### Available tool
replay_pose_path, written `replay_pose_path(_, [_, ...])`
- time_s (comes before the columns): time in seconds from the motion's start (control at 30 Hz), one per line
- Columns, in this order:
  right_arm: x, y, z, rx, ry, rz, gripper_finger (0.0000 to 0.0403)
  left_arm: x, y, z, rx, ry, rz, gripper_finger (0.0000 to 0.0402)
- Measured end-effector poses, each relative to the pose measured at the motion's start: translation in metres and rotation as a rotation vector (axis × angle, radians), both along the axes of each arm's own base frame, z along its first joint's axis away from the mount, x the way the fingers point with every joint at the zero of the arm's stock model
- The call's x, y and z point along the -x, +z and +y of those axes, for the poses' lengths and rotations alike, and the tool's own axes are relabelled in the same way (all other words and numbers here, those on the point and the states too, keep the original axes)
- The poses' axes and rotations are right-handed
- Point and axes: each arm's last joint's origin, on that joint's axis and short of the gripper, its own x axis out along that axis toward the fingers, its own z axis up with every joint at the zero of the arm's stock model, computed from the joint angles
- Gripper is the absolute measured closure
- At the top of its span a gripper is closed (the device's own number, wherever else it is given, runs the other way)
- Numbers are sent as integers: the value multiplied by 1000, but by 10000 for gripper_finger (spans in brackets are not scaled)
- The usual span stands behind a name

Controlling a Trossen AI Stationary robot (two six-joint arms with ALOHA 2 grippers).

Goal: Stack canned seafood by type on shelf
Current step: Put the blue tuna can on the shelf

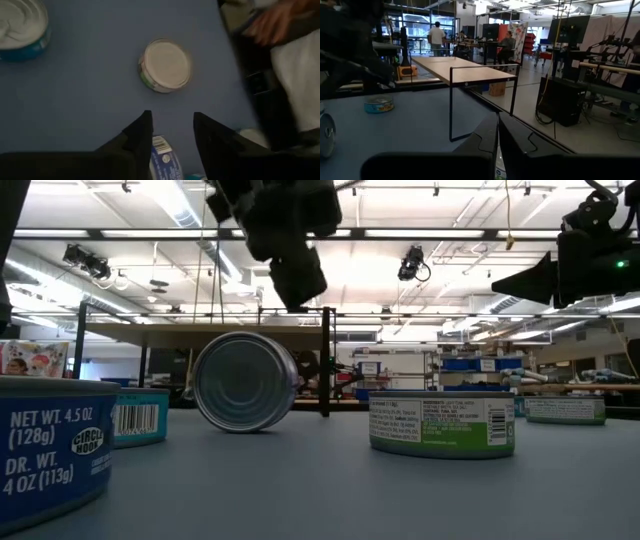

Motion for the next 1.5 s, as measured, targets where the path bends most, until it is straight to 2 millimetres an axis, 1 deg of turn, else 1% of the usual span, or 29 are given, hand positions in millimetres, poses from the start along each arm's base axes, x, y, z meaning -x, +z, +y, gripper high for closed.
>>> replay_pose_path(0.13, [0, 0, 0, 0, 0, 0, 376, 2, -2, -22, -172, -13, 2, 254])
replay_pose_path(0.23, [0, 0, 0, 0, 0, 0, 376, -1, 2, -40, -261, -10, -62, 254])
replay_pose_path(0.37, [0, 0, 0, 0, 0, 0, 376, -12, 14, -62, -298, 14, -251, 254])
replay_pose_path(0.43, [0, 0, 0, 0, 0, 1, 376, -16, 20, -71, -314, 39, -340, 254])
replay_pose_path(0.57, [0, 0, 0, 0, 0, 0, 376, -19, 25, -81, -324, 72, -424, 254])
replay_pose_path(0.63, [0, 0, 0, 0, 0, 0, 376, -17, 19, -84, -329, 92, -428, 254])
replay_pose_path(0.7, [0, 0, 0, 0, 0, 0, 376, -16, 9, -85, -338, 112, -419, 254])
replay_pose_path(0.97, [0, 0, 0, 0, 0, 1, 376, -6, -23, -83, -313, 159, -410, 254])
replay_pose_path(1.07, [0, 0, 0, 0, 0, 1, 376, -5, -25, -84, -305, 160, -425, 254])
replay_pose_path(1.3, [0, 0, 0, 0, 0, 0, 376, -3, -26, -91, -287, 119, -420, 254])
replay_pose_path(1.5, [0, 0, 0, 0, 0, 0, 376, -3, -28, -91, -275, 129, -399, 255])
